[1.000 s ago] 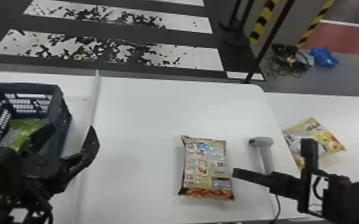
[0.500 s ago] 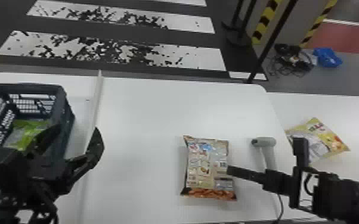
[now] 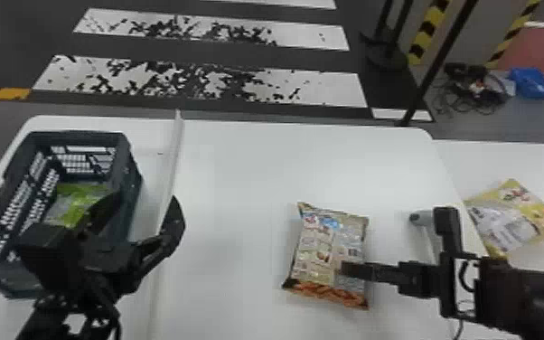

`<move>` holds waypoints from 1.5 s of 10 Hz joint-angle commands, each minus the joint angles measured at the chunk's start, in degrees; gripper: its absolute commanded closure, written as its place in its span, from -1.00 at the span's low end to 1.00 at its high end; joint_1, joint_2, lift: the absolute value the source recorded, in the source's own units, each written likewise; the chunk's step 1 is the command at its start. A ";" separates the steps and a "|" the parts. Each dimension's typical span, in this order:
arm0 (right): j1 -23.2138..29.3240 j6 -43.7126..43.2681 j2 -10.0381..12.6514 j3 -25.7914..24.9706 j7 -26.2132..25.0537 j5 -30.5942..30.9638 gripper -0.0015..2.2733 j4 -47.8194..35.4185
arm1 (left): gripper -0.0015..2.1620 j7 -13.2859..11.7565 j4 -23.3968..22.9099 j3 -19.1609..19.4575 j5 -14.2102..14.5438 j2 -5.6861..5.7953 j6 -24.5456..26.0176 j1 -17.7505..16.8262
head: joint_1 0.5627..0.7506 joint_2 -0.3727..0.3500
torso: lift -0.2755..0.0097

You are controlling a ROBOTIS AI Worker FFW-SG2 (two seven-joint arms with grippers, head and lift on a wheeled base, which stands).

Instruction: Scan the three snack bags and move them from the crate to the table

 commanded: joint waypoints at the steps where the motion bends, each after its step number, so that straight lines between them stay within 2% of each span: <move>1: -0.88 -0.80 0.06 1.60 -0.04 2.93 0.93 1.04 | -0.97 0.00 0.49 0.16 0.16 0.00 0.00 -0.29 | 0.41 -0.15 | 0.50; 3: -0.27 -2.74 -0.02 0.28 -0.04 2.14 0.93 0.86 | -0.97 0.00 1.28 0.16 0.25 -0.17 0.00 -0.90 | 0.41 -0.15 | 0.50; 5: 2.28 -2.21 -0.29 -2.62 0.14 -0.67 0.93 -4.33 | -0.97 0.00 1.28 0.16 0.25 -0.17 0.00 -1.17 | 0.41 -0.16 | 0.50; 7: 3.51 -2.56 -0.11 -8.86 -0.30 -6.03 0.93 -9.07 | -0.97 0.00 1.46 -0.19 0.25 -0.26 0.00 -1.26 | 0.41 -0.19 | 0.50; 8: 3.16 -5.73 0.33 -12.55 -2.41 -9.20 0.93 -8.98 | -0.97 0.00 1.81 -0.19 0.25 -0.35 -0.17 -1.34 | 0.41 -0.24 | 0.50; 10: 0.52 -18.21 3.23 -18.44 -8.92 -12.01 0.93 -5.47 | -0.97 0.00 2.34 -0.28 0.25 -0.26 -0.17 -1.26 | 0.41 -0.44 | 0.50; 11: -1.23 -25.59 3.40 -19.58 -15.16 -12.89 0.93 -1.95 | -0.97 0.00 2.51 -0.28 0.25 -0.17 -0.17 -1.26 | 0.41 -0.50 | 0.50; 13: -3.87 -41.76 3.40 -20.98 -30.01 -14.12 0.93 6.84 | -0.97 0.00 2.69 -1.25 0.25 0.27 -0.17 -1.34 | 0.41 -0.82 | 0.50; 15: -4.40 -50.90 3.14 -21.42 -45.39 -14.38 0.93 13.60 | -0.97 0.00 3.04 -1.42 0.25 0.44 -0.53 -1.61 | 0.41 -0.94 | 0.50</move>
